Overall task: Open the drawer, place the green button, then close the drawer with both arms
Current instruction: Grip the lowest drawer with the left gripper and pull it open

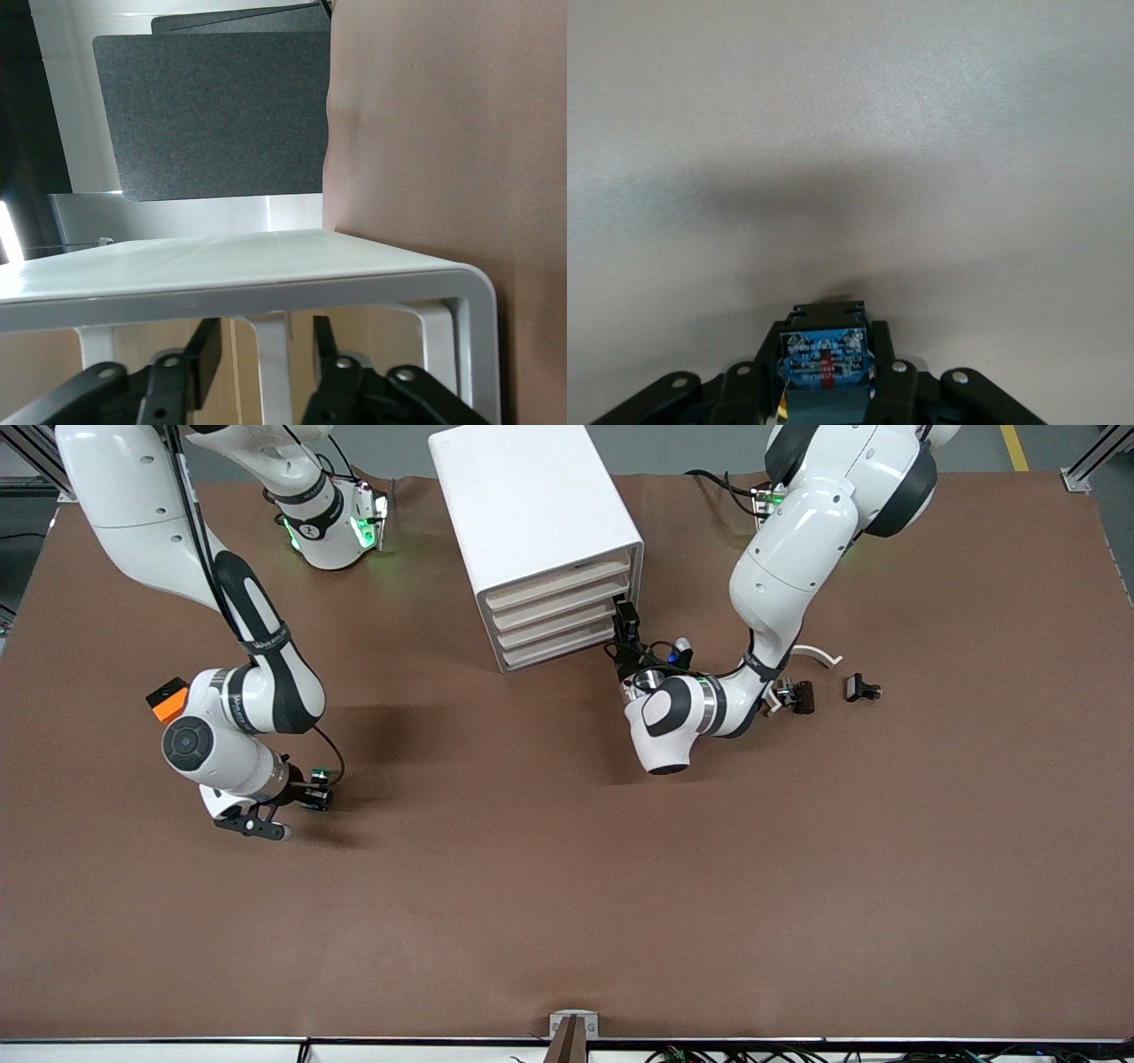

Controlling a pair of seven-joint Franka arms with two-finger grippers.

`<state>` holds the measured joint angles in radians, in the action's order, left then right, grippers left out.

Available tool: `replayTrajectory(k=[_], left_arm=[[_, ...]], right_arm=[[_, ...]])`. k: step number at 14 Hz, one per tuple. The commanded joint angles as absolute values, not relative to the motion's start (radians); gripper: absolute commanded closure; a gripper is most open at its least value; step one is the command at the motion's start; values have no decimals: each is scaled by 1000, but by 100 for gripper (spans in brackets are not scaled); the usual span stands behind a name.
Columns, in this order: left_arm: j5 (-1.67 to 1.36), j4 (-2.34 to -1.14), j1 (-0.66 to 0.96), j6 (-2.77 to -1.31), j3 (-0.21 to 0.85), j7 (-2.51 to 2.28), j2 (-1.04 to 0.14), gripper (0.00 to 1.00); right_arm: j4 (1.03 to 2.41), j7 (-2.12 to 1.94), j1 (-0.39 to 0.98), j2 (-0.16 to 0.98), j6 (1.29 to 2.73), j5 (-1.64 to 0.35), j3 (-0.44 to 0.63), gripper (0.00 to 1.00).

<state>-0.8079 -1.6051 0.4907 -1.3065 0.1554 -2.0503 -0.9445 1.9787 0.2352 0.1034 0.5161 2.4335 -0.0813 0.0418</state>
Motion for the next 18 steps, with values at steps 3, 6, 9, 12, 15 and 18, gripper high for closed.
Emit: replayTrajectory(k=[3,6,9,12,15,18], left_arm=[[-811,-1600,498,-1293,155,-2068,-951,83],[-811,-1597,497,-1293,155,-2065,-951,85],[-811,-1592,488,-1295,150,-2062,-950,85],[-815,-1589,465,-1301,146,-2059,-946,84],[-822,-1566,414,-1313,146,-2057,-946,84],[-824,-1562,374,-1313,146,-2057,-946,85]], right_arm=[[1973,267,75,431,2323,-95,46,100],[1971,267,74,416,2300,-95,46,100],[1957,268,74,408,2270,-95,46,100],[1914,300,80,411,2211,-95,45,100],[1914,351,95,411,2210,-95,41,100],[1914,364,98,413,2210,-95,40,100]])
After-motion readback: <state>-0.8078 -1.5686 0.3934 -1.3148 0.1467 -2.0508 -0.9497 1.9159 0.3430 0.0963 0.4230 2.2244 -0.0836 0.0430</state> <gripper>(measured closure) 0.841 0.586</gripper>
